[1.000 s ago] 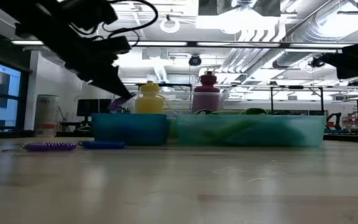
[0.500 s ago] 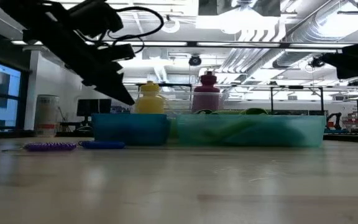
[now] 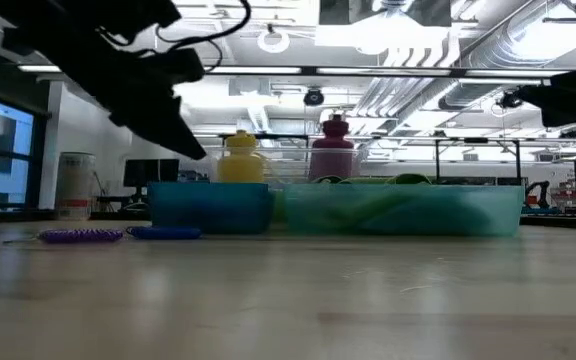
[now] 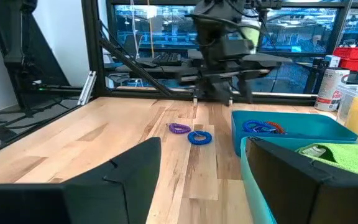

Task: Pick & Place Sports Items
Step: Put the purple spring keychain into the blue bin

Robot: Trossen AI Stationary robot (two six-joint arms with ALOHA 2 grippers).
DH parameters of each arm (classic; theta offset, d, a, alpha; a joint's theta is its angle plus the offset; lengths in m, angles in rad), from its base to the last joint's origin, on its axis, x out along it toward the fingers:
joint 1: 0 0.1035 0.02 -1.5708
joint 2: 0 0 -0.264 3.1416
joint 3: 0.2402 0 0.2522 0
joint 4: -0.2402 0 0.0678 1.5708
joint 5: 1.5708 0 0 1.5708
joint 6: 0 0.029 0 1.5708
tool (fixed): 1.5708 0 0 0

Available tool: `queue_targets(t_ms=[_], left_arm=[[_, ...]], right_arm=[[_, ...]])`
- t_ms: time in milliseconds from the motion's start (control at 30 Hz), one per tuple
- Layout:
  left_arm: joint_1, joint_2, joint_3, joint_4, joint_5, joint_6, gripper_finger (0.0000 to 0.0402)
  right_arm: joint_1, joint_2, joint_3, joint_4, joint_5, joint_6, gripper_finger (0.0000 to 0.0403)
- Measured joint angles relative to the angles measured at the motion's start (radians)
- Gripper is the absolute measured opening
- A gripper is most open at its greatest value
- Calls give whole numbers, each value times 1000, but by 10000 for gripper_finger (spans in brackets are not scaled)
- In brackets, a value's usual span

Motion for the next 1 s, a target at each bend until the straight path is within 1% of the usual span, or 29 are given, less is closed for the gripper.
queue_targets(t_ms=[233,433,533,667,767,867,1000], left_arm=[[-93,-17,0,-71,8,-137,176],[-181,-17,0,-89,9,-215,176],[-216,-17,0,-117,12,-296,176],[-237,-17,0,-196,13,-451,176],[-246,-17,0,-254,30,-531,177],[-254,-6,0,-298,62,-585,177],[-256,26,0,-311,109,-610,177]], right_arm=[[0,0,0,0,0,0,189],[0,0,0,0,0,0,189],[0,0,0,0,0,0,189],[0,0,0,0,0,0,189],[0,0,0,0,0,0,189],[0,0,0,0,0,0,189],[0,0,0,0,0,0,189]])
